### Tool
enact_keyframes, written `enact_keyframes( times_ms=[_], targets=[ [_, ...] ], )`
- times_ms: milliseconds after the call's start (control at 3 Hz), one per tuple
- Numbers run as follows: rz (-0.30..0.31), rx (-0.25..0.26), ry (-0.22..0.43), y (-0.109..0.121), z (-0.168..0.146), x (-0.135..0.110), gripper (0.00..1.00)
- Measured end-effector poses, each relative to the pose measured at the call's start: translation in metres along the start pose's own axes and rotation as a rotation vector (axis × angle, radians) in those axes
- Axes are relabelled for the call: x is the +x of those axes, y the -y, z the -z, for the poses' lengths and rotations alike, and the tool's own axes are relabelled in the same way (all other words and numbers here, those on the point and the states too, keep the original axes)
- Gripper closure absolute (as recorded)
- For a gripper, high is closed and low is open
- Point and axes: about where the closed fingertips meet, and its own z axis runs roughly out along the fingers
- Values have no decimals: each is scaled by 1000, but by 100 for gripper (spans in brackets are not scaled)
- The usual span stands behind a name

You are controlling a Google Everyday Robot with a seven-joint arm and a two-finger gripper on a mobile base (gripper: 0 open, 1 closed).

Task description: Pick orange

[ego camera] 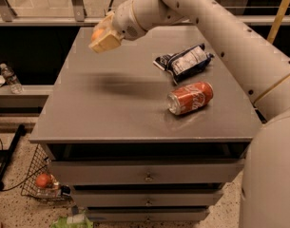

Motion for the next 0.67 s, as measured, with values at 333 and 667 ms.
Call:
enact_keyframes(
  times_ms=[333, 667],
  targets=[
    [58, -13, 23, -4, 10, -19, 100],
    [87, -34, 39, -6, 11, -28, 100]
  ],
)
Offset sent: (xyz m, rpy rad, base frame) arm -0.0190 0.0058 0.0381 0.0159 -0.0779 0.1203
